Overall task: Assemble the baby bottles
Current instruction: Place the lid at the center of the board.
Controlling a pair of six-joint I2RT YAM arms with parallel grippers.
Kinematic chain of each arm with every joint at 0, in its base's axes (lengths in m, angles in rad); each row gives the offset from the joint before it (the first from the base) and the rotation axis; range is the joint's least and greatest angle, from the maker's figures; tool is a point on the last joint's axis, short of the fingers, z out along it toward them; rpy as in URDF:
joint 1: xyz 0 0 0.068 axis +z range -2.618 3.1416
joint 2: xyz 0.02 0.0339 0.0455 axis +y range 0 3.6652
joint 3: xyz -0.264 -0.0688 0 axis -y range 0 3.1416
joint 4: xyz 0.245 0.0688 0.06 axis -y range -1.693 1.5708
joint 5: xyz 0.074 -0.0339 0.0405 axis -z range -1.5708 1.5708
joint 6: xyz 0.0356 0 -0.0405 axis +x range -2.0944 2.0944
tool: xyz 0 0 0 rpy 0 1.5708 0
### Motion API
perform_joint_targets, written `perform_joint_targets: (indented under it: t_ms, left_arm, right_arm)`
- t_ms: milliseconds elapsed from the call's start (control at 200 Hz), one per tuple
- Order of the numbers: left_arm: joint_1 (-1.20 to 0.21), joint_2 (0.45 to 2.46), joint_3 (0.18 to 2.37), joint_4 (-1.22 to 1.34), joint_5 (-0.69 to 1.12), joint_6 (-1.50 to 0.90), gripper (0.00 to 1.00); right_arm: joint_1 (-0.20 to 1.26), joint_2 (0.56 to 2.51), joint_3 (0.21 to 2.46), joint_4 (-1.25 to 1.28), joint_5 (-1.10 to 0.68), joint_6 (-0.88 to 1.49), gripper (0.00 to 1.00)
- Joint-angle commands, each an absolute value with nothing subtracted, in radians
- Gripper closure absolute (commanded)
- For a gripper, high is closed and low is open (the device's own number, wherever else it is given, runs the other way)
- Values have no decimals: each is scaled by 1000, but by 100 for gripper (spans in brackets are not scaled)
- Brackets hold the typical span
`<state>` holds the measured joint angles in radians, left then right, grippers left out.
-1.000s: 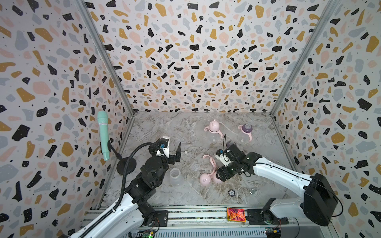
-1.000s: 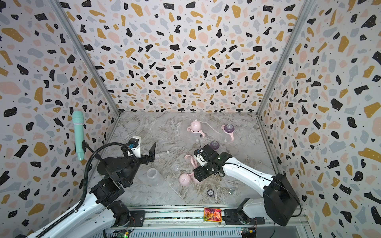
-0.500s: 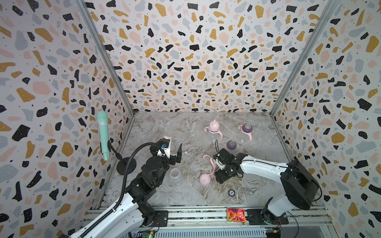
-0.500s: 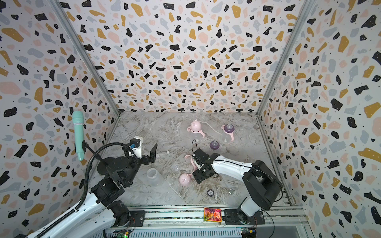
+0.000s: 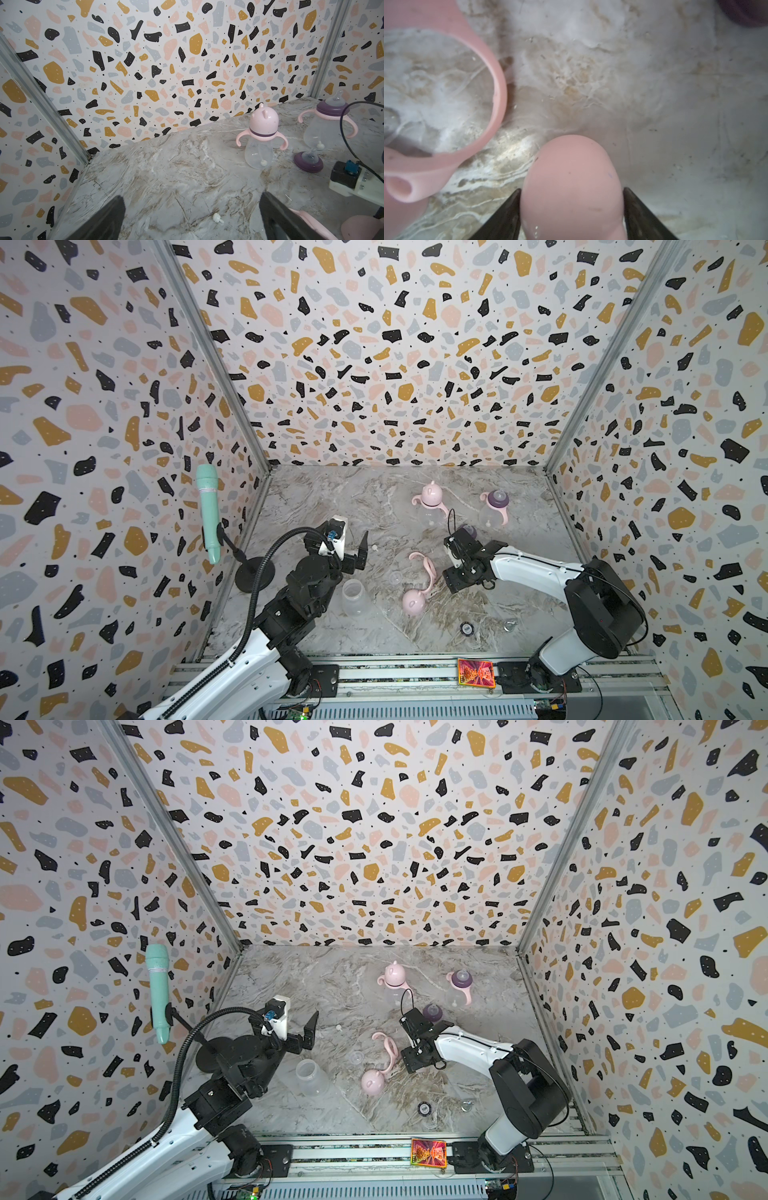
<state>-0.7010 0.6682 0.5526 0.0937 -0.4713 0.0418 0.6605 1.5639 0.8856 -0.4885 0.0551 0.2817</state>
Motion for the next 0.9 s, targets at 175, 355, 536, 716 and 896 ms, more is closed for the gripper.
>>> perform_joint_targets:
  t_ms: [175, 355, 536, 716, 896]
  left_arm:
    - [-695, 676, 592, 115, -458, 60, 0]
    - [-694, 689, 601, 105, -447, 63, 0]
    - [-694, 692, 601, 103, -442, 66, 0]
    - [-694, 699, 605, 102, -436, 67, 0]
    - [-695, 701, 610, 97, -438, 70, 0]
  right_arm:
    - [635, 1543, 887, -453, 36, 251, 25]
    - [623, 1551, 887, -444, 35, 243, 26]
    - [623, 1555, 889, -470, 44, 239, 27]
    - [623, 1553, 891, -494, 45, 237, 23]
    - [618, 1559, 896, -493, 50, 235, 22]
